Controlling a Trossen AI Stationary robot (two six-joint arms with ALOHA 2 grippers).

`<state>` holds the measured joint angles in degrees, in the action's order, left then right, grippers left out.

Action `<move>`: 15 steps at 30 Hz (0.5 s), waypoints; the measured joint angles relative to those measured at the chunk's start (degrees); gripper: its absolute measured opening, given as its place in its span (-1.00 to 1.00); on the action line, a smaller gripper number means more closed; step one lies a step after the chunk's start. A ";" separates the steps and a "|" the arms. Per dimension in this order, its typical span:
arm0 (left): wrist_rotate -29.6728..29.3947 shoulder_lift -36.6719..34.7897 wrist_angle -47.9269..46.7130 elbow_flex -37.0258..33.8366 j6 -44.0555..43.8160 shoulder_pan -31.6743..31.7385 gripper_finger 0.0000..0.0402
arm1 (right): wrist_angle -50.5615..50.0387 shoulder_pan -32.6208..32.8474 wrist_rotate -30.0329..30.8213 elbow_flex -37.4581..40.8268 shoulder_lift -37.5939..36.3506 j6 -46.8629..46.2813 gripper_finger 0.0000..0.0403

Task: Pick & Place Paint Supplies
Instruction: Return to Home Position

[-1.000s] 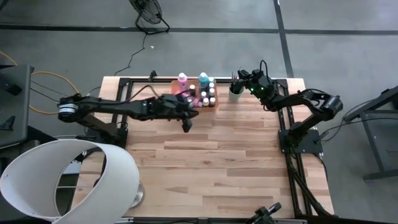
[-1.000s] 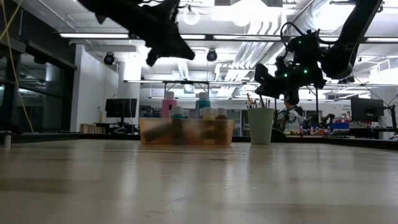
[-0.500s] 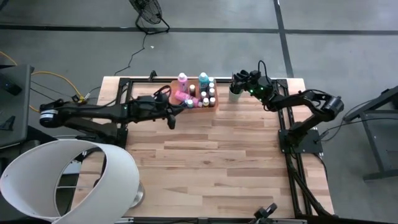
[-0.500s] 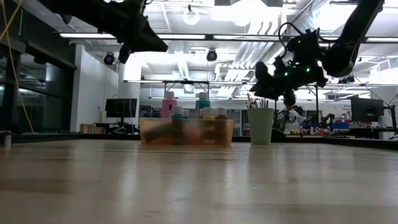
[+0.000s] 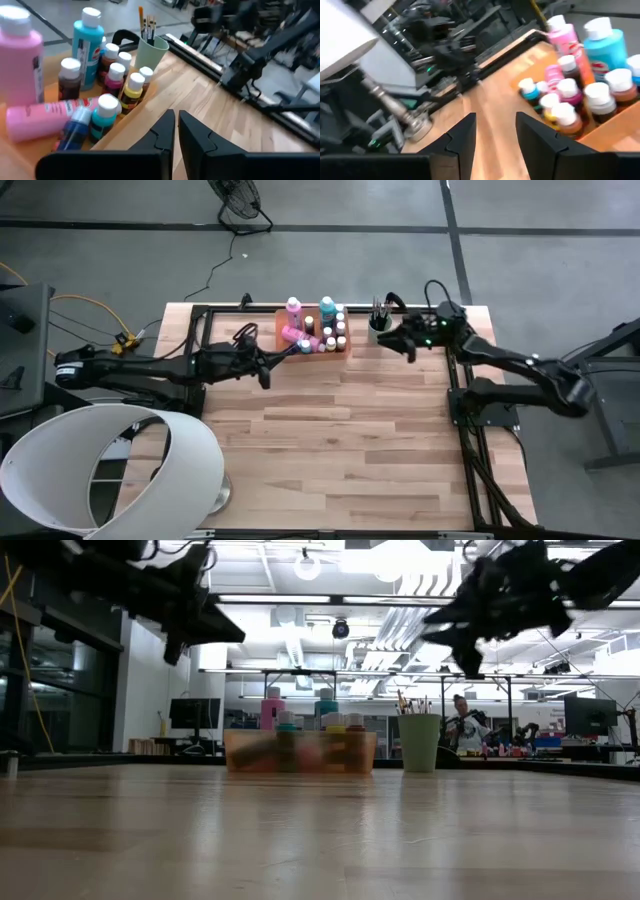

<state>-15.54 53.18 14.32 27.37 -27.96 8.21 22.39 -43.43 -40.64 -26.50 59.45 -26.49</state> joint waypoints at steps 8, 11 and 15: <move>-3.23 -7.44 8.68 -9.89 -4.06 0.02 -0.90 | -3.63 5.94 8.05 7.78 -23.00 -4.80 -0.34; -4.62 -9.90 8.31 -10.60 -4.18 0.02 -0.90 | 5.09 10.28 12.19 14.49 -30.29 -10.51 -0.34; -6.62 -11.35 7.44 -10.79 -3.41 0.02 -0.90 | 14.75 18.29 20.03 21.92 -39.10 -14.58 -0.34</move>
<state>-22.16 41.84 21.76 16.58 -31.37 8.22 37.14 -25.14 -20.61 -4.58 20.35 -41.06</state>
